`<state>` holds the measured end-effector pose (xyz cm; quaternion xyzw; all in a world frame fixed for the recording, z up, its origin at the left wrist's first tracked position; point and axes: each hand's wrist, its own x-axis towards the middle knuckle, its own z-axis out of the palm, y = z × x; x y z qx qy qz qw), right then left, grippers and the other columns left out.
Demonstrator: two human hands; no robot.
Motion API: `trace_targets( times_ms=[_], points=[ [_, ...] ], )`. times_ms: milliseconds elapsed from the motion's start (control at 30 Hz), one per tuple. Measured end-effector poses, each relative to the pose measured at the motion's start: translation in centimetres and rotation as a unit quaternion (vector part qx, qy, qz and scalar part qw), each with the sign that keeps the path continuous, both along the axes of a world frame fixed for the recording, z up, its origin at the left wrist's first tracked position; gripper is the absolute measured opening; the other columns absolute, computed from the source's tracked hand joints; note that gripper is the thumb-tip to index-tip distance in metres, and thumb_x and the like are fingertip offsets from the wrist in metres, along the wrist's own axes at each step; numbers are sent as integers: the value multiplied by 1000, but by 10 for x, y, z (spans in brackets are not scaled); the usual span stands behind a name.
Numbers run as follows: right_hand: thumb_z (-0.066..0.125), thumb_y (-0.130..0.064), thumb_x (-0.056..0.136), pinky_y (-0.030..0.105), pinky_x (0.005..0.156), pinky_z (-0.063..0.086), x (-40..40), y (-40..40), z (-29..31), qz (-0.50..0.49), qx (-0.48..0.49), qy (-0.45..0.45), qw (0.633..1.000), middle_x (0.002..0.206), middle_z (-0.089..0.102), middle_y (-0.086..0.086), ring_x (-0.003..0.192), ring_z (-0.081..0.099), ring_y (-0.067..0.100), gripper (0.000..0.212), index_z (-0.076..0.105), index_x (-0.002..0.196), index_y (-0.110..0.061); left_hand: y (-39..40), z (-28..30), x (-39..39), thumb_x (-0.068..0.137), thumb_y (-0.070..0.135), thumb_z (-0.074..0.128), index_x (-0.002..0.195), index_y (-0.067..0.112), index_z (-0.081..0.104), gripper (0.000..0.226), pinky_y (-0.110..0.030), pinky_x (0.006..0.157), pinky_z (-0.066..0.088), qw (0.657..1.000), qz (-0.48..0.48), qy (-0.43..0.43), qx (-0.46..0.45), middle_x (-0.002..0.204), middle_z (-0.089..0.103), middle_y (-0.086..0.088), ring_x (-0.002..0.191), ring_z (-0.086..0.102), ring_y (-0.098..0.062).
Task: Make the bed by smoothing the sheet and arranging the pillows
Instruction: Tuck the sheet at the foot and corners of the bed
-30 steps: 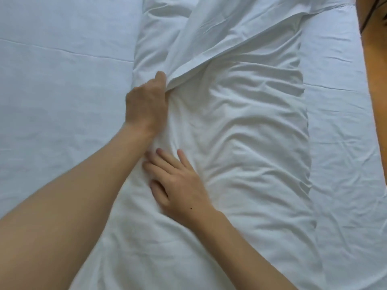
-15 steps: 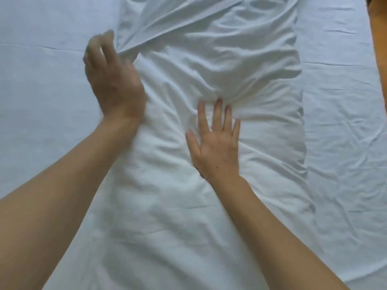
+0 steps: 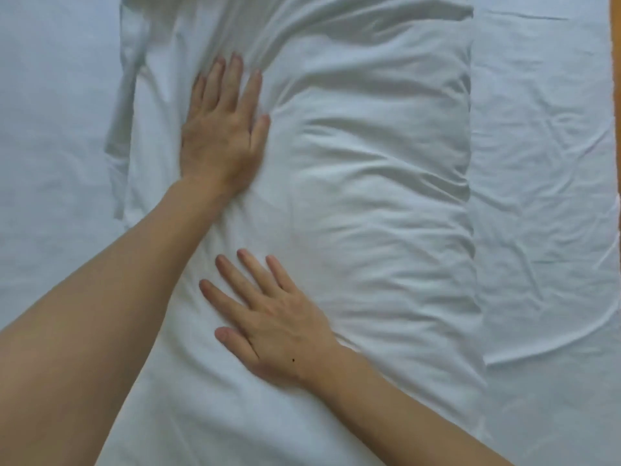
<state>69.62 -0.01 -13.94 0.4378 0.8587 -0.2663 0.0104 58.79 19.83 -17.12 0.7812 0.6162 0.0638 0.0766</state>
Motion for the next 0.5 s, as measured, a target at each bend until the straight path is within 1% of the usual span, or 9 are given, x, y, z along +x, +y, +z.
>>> trace_targets(
  times_ms=[133,200,300,367,433,467,500],
  points=[
    [23,-51,97,43,120,-3,-18,-67,-3,20,-16,-18,1000,160,16,6,148,5,29,57,28,150,-30,-60,4,-3,100,36,25,152,18,19,55,-37,118,-2,999,39,-11,-30,160,8,-8,148,4,-25],
    [24,-50,98,44,120,-3,-26,-101,-8,46,-29,-16,998,160,17,5,148,3,29,55,32,149,-30,-101,4,-6,100,35,24,152,18,18,55,-35,118,-4,998,47,-21,-43,160,7,-8,148,4,-25],
    [26,-50,97,43,120,-2,-30,-144,-13,79,-23,-4,997,159,22,5,148,5,29,56,36,147,-29,-167,1,-12,99,35,24,151,15,21,56,-31,117,-4,997,53,-29,-50,159,13,-11,147,10,-27],
    [26,-51,96,43,120,-1,-26,-169,-14,121,-11,-10,992,158,25,4,147,7,29,56,38,146,-29,-214,-2,-17,98,34,25,150,13,25,56,-33,118,1,996,70,-20,-43,158,18,-13,146,15,-28],
    [28,-52,95,45,119,6,-15,-191,-7,162,8,-12,987,156,30,4,146,13,29,56,41,145,-28,-261,-5,-21,98,32,26,149,12,27,56,-35,118,4,995,94,-19,-43,157,21,-13,145,18,-29],
    [31,-50,95,46,118,9,-5,-198,-2,166,21,1,986,153,35,5,144,18,29,55,44,143,-26,-284,-6,-22,97,32,27,149,11,28,56,-36,118,5,993,104,-25,-45,157,21,-14,145,18,-30],
    [35,-46,94,48,117,12,8,-202,3,142,44,25,989,149,41,7,142,24,30,53,48,141,-23,-305,-6,-22,97,32,27,149,10,29,56,-37,118,5,992,116,-29,-47,156,22,-15,145,18,-30]
  ],
)
